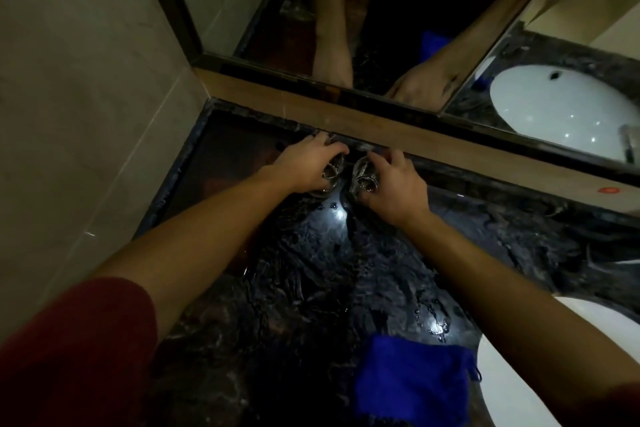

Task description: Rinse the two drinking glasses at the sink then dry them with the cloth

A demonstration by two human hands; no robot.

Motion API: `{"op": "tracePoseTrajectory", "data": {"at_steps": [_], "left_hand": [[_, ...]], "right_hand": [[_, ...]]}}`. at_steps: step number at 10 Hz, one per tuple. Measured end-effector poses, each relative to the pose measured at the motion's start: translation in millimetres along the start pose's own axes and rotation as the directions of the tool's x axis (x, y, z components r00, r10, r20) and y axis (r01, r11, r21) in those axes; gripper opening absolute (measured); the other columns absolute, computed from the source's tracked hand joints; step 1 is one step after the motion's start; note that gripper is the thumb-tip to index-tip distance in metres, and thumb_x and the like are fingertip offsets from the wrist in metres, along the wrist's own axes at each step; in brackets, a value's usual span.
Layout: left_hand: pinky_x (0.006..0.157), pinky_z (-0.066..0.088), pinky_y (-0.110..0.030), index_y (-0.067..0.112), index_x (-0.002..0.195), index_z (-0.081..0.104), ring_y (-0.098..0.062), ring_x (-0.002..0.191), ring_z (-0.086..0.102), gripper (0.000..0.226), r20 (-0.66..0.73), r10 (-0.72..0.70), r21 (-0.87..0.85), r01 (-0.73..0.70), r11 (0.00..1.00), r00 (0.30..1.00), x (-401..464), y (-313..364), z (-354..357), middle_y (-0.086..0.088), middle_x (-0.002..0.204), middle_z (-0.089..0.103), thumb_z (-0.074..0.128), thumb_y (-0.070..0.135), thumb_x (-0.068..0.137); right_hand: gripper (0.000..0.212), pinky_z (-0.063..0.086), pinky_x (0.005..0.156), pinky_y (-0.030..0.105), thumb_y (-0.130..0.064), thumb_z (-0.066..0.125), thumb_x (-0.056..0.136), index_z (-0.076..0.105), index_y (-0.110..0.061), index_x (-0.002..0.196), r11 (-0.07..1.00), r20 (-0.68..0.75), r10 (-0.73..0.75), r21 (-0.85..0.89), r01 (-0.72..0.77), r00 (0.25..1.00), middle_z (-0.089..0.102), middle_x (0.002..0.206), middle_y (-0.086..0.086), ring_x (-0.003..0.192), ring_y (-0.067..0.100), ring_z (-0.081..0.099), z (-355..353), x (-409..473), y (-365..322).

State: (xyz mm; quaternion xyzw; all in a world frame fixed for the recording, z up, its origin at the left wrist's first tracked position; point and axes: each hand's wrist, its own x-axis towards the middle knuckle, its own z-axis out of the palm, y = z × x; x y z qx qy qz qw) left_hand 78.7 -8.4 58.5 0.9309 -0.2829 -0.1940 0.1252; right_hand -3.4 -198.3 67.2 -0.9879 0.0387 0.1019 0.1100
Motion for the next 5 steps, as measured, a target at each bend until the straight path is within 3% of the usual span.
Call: {"op": "tracePoseTrajectory", "data": {"at_steps": [3,4,5], "left_hand": [[0.098,0.052,-0.052,0.033,0.15,0.039,-0.035,0.131,0.047,0.076,0.024,-0.001,0.076,-0.001,0.997,1.0,-5.6,5.2,-4.5,-0.012,0.147,0.04,0.079,0.032,0.086],[0.103,0.049,-0.051,0.032,0.155,0.032,-0.036,0.136,0.043,0.084,0.048,-0.023,0.104,0.018,0.994,0.999,-10.5,10.7,-4.6,-0.013,0.154,0.033,0.079,0.036,0.085],[0.113,0.042,-0.05,0.028,0.16,0.023,-0.037,0.145,0.035,0.093,-0.006,-0.019,0.115,0.02,0.993,1.0,-14.7,22.8,-19.8,-0.014,0.163,0.024,0.074,0.052,0.087]], "right_hand": [[0.083,0.052,0.097,0.049,-0.037,0.076,0.088,0.034,-0.017,0.157,1.0,-0.006,-0.02,-0.002,0.02,1.0,0.034,0.157,0.01,0.14,0.035,0.041,8.5,-7.4,0.8],[0.09,0.052,0.101,0.049,-0.042,0.08,0.084,0.032,-0.022,0.157,0.998,0.03,-0.033,0.059,0.031,0.999,0.03,0.162,0.008,0.143,0.034,0.039,3.9,-9.1,6.9],[0.09,0.05,0.105,0.049,-0.043,0.082,0.081,0.034,-0.023,0.155,0.995,-0.01,-0.039,0.09,0.04,0.999,0.03,0.162,0.012,0.145,0.036,0.036,-8.2,-14.3,18.8]]}}
